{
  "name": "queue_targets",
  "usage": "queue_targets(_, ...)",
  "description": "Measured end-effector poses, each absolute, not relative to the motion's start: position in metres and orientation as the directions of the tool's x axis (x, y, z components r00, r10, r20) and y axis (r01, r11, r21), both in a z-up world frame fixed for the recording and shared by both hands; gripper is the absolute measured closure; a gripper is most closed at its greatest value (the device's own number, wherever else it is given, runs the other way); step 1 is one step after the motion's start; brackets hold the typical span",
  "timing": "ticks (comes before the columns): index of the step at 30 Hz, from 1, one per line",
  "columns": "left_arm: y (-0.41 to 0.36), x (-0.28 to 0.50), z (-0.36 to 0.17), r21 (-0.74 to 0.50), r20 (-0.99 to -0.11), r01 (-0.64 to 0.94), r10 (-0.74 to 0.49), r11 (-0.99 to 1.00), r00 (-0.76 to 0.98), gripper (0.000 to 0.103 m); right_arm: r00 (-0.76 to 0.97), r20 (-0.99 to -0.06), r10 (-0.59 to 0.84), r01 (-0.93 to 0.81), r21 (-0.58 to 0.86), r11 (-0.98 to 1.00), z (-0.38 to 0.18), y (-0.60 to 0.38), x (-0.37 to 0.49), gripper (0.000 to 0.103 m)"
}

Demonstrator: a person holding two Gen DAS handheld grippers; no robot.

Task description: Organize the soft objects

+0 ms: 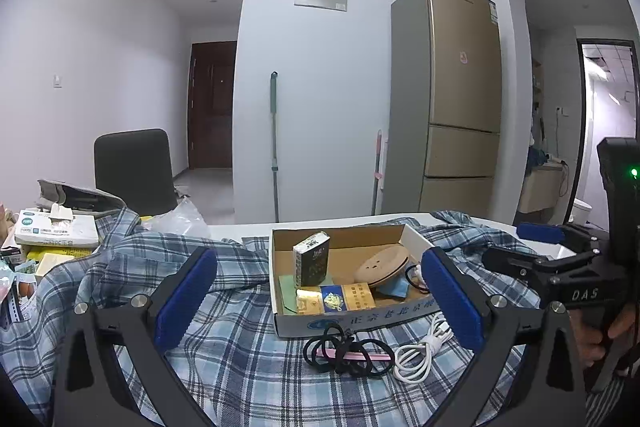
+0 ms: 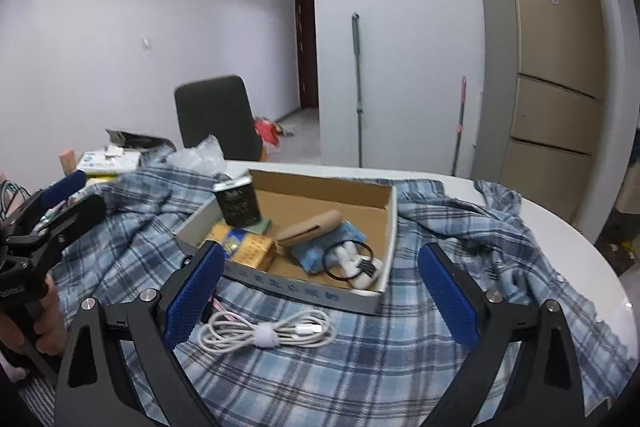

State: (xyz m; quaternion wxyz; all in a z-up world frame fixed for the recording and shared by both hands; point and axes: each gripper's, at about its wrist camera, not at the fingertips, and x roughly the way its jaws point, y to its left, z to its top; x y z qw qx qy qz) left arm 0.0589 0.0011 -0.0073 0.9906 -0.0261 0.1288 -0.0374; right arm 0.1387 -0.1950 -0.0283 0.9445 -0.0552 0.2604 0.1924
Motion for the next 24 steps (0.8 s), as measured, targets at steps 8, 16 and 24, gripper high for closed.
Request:
queue_targets(8, 0.002, 0.063, -0.010, -0.066, -0.278, 0.062, -0.078, 0.996, 0.957, 0.000, 0.682, -0.646, 0.343, -0.428, 0.028, 0.903, -0.044, -0.193, 0.162, 0.025)
queue_targets(16, 0.005, 0.063, -0.010, -0.071, -0.279, 0.055, -0.073, 0.996, 0.958, 0.000, 0.482, -0.786, 0.387, -0.491, 0.124, 0.862, -0.081, -0.166, 0.197, 0.071)
queue_targets(24, 0.003, 0.061, -0.009, -0.066, -0.277, 0.058, -0.074, 0.996, 0.958, 0.000, 0.440, -0.840, 0.318, -0.497, 0.068, 0.865, -0.102, -0.151, 0.206, 0.079)
